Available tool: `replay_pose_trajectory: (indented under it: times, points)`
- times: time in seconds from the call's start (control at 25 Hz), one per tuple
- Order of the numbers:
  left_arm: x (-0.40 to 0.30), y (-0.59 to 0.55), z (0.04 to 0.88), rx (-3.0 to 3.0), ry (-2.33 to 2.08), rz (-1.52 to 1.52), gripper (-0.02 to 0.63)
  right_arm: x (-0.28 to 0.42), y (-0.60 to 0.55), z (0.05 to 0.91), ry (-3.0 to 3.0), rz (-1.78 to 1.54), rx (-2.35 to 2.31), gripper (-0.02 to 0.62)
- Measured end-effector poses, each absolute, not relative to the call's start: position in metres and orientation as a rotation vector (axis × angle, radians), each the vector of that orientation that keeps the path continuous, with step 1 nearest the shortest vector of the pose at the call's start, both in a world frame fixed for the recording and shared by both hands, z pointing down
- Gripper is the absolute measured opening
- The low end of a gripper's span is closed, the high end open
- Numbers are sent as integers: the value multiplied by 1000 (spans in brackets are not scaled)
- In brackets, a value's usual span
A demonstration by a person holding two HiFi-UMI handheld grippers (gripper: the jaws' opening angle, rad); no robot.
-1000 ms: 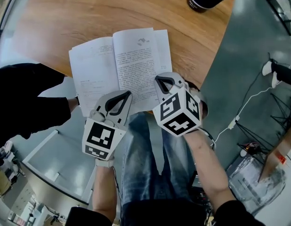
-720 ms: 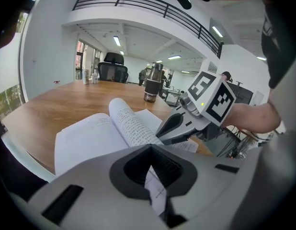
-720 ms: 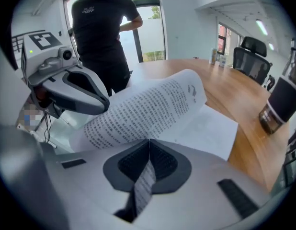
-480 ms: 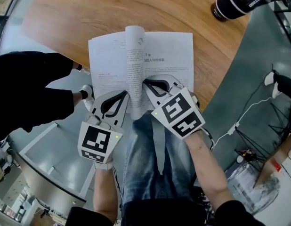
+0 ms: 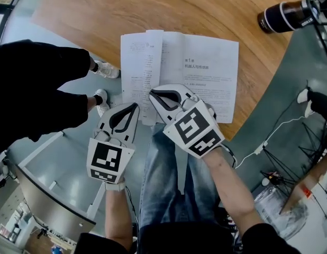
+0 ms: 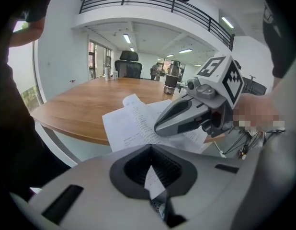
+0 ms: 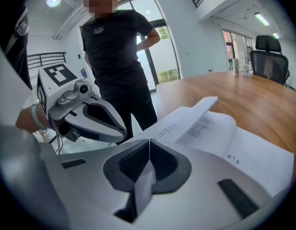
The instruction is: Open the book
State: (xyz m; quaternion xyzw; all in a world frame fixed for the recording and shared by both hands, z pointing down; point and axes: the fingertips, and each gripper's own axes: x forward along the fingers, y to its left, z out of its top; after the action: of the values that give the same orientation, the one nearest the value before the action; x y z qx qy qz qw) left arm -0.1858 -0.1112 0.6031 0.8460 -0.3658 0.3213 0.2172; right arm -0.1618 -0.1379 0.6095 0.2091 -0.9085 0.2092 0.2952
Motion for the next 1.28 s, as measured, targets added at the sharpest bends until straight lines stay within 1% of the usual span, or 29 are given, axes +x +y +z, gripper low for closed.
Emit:
replay_pose_trajectory:
  times: [0.44,0.56,0.72,0.88,0.96,1.12,1.28]
  points:
    - [-227,-116,600,2328,-1044,866,6,-218,-137,615,-2443,541,479,-8]
    - [-231,-118,597,2340,-1034,866,7,-230,-135,625,-2429,511,460,-8]
    - [-228,-123,595,2364,-1008,855,6,-243,-132,629,-2483,583,478,-8]
    - [-216,-132,581,2383,-1026,723,6,-234,-140,612,-2595,597,560,-12]
    - [-209,-135,576,2395,-1015,689,8,-223,-146,600,-2653,667,607,-12]
    - [-184,-132,580,2438,-923,731,8,-191,-164,582,-2729,893,712,-12]
    - [-143,-121,588,2480,-799,747,6,-160,-174,571,-2749,990,789,-12]
